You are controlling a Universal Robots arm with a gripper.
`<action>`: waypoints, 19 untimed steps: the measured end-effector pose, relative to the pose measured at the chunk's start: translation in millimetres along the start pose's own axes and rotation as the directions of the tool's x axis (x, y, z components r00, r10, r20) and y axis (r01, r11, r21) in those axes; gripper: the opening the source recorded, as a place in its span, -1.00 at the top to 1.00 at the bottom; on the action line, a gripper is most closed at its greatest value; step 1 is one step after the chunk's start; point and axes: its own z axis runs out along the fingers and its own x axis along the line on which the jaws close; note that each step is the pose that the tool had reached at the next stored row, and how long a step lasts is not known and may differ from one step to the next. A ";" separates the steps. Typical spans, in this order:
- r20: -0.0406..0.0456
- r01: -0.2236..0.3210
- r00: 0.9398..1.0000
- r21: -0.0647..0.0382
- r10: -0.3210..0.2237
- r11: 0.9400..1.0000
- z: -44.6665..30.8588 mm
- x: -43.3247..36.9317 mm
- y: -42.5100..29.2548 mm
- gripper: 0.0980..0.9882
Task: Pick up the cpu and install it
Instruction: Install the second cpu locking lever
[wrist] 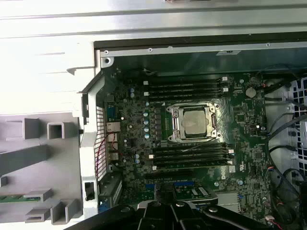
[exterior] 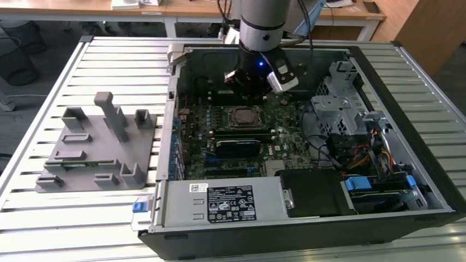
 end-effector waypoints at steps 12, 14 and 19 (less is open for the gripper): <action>0.000 0.000 1.000 0.000 0.000 1.000 0.1 0.0 0.0 0.98; 0.000 0.000 1.000 0.000 0.000 1.000 1.0 -0.6 0.0 0.98; -0.008 -0.001 1.000 -0.017 0.001 1.000 4.9 -9.8 0.5 0.98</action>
